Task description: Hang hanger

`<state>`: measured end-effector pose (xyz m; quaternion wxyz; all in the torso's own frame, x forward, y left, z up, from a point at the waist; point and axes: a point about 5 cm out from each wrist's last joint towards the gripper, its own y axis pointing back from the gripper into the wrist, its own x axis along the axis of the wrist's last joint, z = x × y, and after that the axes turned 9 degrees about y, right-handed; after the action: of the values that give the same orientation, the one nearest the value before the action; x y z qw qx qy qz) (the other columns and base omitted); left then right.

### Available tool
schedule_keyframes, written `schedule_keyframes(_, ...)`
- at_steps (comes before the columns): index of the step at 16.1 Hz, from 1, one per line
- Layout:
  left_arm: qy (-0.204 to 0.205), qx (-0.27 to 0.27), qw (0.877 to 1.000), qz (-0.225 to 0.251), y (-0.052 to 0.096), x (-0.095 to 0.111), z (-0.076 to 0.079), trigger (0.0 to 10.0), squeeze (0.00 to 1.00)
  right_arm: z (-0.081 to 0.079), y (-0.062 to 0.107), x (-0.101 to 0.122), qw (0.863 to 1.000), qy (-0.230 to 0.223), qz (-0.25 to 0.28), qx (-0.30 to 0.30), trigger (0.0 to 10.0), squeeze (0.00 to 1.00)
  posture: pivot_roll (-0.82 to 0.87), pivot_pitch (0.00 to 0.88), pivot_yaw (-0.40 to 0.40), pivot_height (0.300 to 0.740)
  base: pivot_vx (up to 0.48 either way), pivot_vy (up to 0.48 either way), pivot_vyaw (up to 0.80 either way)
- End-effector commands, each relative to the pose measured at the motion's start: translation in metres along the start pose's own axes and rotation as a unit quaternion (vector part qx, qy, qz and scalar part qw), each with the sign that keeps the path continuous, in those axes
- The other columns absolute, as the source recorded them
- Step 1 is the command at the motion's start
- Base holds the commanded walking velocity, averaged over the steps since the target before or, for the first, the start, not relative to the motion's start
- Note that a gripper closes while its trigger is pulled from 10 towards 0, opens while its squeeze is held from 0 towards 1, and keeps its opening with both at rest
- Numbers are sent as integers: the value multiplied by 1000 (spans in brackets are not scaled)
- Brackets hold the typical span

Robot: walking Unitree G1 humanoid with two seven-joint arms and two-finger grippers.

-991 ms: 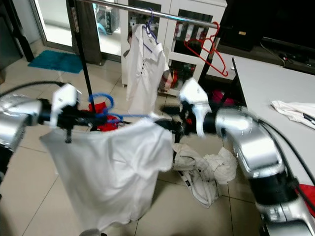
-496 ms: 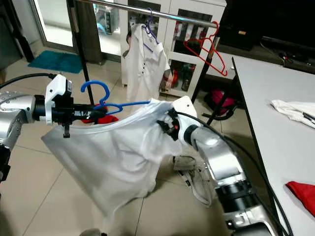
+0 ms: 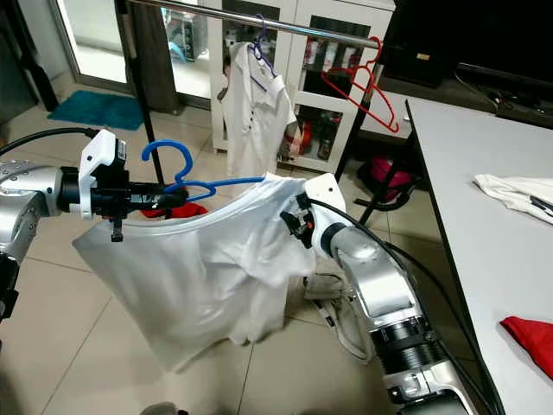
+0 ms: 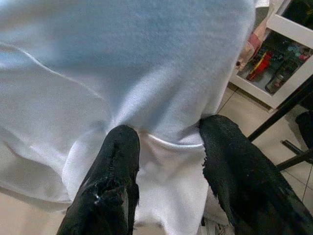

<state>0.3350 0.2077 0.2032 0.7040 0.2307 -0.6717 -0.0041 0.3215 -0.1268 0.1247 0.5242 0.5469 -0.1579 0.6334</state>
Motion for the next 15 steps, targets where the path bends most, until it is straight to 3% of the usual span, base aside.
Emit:
schedule_keyframes(1,-25,-3,1000,19,1,15,1,0,0,8,1,1,1000,-8,4,-16,5451,0,-23,0,-58,740,0,0,0)
schedule_keyframes(3,-24,-1,1000,18,2,14,1,0,0,7,1,1,1000,-9,6,-14,2353,0,-22,0,-58,740,0,0,0)
schedule_keyframes(4,-24,0,1000,18,2,14,0,0,0,7,1,1,1000,-10,6,-13,0,0,-22,0,-58,740,0,0,0)
schedule_keyframes(15,-24,7,1000,12,3,11,0,0,0,5,2,-2,1000,-5,6,7,0,0,-23,0,-66,740,0,0,0)
